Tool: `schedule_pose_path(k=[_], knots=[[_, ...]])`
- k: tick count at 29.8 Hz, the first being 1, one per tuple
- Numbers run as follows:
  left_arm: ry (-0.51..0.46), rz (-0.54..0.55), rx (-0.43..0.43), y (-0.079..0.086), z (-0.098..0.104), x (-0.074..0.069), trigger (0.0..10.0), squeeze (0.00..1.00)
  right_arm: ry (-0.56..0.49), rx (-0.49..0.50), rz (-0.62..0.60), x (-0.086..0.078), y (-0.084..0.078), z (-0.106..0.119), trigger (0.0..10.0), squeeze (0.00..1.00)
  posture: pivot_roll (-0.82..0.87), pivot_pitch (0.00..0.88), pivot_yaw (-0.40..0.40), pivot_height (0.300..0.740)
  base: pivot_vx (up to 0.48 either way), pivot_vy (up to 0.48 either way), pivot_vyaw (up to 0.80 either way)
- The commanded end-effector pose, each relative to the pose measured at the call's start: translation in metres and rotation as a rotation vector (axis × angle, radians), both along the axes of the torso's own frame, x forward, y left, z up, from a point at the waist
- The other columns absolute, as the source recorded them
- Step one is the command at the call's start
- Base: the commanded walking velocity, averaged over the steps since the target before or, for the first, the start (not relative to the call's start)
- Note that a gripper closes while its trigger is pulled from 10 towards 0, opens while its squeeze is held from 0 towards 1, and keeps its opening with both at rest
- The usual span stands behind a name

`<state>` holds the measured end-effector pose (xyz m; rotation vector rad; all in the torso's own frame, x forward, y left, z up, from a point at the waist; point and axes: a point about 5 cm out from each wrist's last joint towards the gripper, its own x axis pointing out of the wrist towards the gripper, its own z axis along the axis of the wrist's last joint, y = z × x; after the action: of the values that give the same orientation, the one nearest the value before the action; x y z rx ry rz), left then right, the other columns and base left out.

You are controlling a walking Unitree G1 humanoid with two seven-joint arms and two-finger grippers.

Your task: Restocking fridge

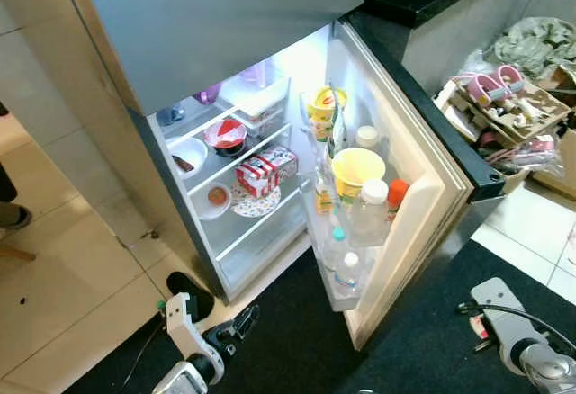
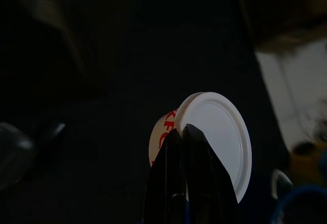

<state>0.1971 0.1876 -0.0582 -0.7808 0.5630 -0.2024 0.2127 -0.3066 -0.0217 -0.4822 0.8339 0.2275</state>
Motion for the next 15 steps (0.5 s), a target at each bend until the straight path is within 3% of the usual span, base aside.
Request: schedule_pose_path(k=[1,2,5,9,13,15], knots=[[0.034,0.018,0.039,0.01,-0.004,-0.008,10.0,0.0,0.028,0.013,0.046,-0.005,-0.001,-0.001,10.0,0.0,-0.12,0.087,-0.008,0.74,0.0,0.0,0.0],[0.064,0.044,0.061,0.016,-0.007,-0.015,10.0,0.0,0.107,0.085,0.155,-0.015,0.0,-0.003,10.0,0.0,-0.12,0.087,-0.008,0.74,0.0,0.0,0.0],[0.07,0.05,0.064,0.017,-0.008,-0.017,10.0,0.0,0.136,0.106,0.187,-0.019,-0.001,-0.003,10.0,0.0,-0.12,0.086,-0.008,0.74,0.0,0.0,0.0],[0.126,0.042,0.102,0.02,-0.015,-0.029,10.0,0.0,0.293,0.198,0.377,-0.033,-0.001,-0.001,10.0,0.0,-0.12,0.085,-0.006,0.74,0.0,0.0,0.0],[0.14,0.04,0.109,0.019,-0.017,-0.032,10.0,0.0,0.329,0.32,0.516,-0.026,0.012,0.008,10.0,0.0,-0.13,0.08,-0.007,0.74,0.0,0.0,0.0],[0.141,0.04,0.109,0.019,-0.017,-0.032,10.0,0.0,0.333,0.33,0.53,-0.025,0.013,0.009,10.0,0.0,-0.13,0.08,-0.007,0.74,0.0,0.0,0.0]])
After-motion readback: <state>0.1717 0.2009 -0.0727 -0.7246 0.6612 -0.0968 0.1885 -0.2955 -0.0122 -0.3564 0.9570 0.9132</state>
